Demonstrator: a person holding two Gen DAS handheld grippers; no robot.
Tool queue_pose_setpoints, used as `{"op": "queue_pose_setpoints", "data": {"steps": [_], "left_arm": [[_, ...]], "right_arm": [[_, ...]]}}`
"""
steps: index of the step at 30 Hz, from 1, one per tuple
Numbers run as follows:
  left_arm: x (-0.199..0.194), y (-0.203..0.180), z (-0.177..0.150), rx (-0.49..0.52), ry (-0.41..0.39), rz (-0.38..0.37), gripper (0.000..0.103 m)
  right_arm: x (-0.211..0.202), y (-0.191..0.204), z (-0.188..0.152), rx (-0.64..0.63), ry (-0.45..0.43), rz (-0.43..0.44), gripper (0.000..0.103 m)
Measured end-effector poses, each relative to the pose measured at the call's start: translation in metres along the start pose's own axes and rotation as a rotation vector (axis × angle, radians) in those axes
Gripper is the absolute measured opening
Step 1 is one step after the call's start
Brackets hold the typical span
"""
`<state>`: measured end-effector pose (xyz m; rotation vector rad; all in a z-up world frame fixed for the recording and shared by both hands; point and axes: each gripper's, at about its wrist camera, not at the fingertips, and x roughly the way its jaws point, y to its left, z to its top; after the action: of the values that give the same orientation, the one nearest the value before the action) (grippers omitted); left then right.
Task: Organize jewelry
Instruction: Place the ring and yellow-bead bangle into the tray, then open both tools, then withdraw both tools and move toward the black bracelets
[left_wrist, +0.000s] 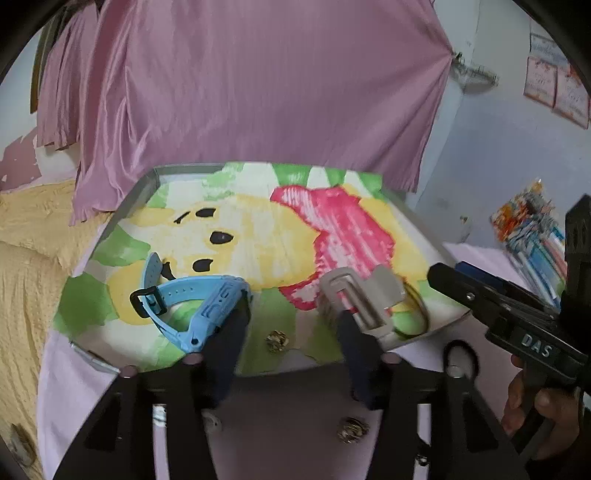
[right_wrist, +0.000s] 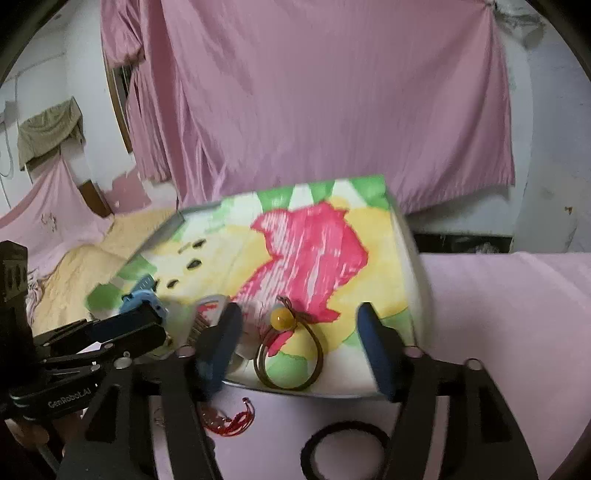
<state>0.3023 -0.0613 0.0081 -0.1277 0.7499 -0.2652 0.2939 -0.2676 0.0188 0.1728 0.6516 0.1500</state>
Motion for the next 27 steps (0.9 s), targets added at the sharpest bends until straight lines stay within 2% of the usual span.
{"op": "queue_pose_setpoints", "data": {"steps": [2, 4, 6, 9, 13, 18, 27], "left_arm": [[-0.01, 0.0, -0.002, -0.008, -0.031, -0.004, 0.064], [-0.02, -0.001, -0.005, -0.014, -0.065, 0.002, 0.077], [-0.033, -0.001, -0.01, -0.027, -0.107, -0.004, 0.08], [-0.047, 0.0, -0.017, -0.043, -0.158, -0.005, 0.093], [-0.07, 0.002, -0.031, -0.07, -0.271, 0.012, 0.101], [-0.09, 0.001, -0.043, -0.056, -0.352, 0.034, 0.102], [-0.115, -0.012, -0.069, 0.039, -0.439, 0.039, 0.102]], "right_arm": [[-0.015, 0.0, -0.002, -0.003, -0.042, -0.006, 0.077], [-0.03, 0.0, -0.006, -0.006, -0.077, -0.017, 0.085], [-0.042, 0.0, -0.01, -0.012, -0.111, -0.02, 0.092], [-0.063, 0.002, -0.018, -0.022, -0.172, -0.03, 0.094], [-0.089, 0.003, -0.03, -0.037, -0.26, -0.047, 0.099], [-0.116, 0.006, -0.045, -0.064, -0.352, -0.06, 0.1], [-0.145, 0.01, -0.068, -0.089, -0.411, -0.067, 0.1]]}}
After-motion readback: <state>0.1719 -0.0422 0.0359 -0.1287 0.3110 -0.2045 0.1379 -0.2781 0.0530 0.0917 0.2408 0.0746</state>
